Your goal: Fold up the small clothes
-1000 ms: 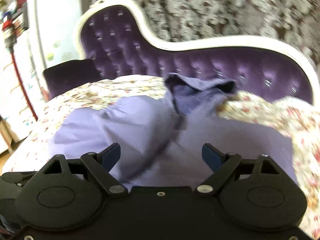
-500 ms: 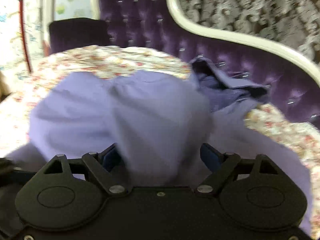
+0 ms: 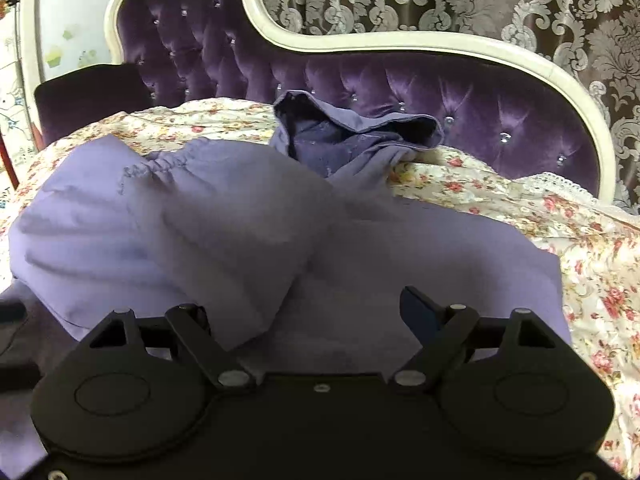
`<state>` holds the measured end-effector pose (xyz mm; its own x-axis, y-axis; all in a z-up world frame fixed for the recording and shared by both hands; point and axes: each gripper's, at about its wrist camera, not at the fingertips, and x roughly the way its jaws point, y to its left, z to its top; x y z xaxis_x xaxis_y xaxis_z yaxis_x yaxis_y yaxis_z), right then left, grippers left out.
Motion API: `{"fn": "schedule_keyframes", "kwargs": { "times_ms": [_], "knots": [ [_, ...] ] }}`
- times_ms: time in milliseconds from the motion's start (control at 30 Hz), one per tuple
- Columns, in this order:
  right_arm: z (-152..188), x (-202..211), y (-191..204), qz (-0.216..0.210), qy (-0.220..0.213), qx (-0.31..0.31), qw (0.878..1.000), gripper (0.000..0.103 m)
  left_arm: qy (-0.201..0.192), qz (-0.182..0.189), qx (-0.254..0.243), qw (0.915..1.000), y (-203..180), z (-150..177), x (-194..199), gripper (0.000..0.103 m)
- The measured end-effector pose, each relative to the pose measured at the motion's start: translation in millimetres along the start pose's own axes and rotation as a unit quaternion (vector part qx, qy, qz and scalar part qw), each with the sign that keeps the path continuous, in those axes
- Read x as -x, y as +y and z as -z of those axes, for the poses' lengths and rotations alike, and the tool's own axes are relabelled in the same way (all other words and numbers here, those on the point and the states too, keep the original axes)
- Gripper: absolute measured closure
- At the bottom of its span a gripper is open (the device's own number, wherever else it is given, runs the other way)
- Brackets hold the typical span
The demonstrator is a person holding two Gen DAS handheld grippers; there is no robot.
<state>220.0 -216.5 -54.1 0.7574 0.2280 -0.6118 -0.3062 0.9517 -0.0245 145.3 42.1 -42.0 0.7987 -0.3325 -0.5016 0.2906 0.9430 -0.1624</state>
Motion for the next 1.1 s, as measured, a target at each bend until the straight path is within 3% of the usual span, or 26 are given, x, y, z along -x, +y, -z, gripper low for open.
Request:
{"fn": "schedule_keyframes", "kwargs": {
  "times_ms": [100,233,400,467,633,767,967,1100],
  "knots": [
    [-3.4,-2.1,5.0,-0.012,-0.009,0.002,1.0,0.017,-0.027,-0.025,-0.03,0.9989,-1.6,-17.5,6.6,0.028],
    [-12.4,-8.8,16.5,-0.027,-0.018,0.012,0.999,0.017,-0.028,-0.063,-0.035,0.997,8.8,-35.3,-12.8,0.028],
    [-24.8,-19.6,30.6,-0.025,-0.034,0.032,0.999,0.017,0.033,-0.142,-0.025,0.9891,38.3,-38.3,-59.2,0.028],
    [-28.6,-22.1,30.8,-0.025,-0.041,0.032,0.998,0.017,0.051,-0.159,-0.017,0.9859,50.8,-34.3,-70.0,0.022],
    [-33.6,-16.3,5.4,-0.001,-0.063,-0.03,0.998,0.017,0.066,-0.135,0.062,0.9867,76.3,-30.6,-67.2,0.016],
    [-28.6,-6.6,-33.0,0.013,-0.061,-0.09,0.994,0.016,0.066,-0.135,0.072,0.9861,81.6,-27.3,-64.1,0.012],
    [-9.0,9.3,-64.3,0.026,-0.044,-0.127,0.991,0.013,0.063,-0.133,0.082,0.9857,84.2,-28.8,-69.1,0.011],
    [4.4,22.1,-90.6,0.032,-0.039,-0.184,0.982,0.012,0.063,-0.129,0.089,0.9856,87.3,-30.1,-71.2,0.011]
  ]
}}
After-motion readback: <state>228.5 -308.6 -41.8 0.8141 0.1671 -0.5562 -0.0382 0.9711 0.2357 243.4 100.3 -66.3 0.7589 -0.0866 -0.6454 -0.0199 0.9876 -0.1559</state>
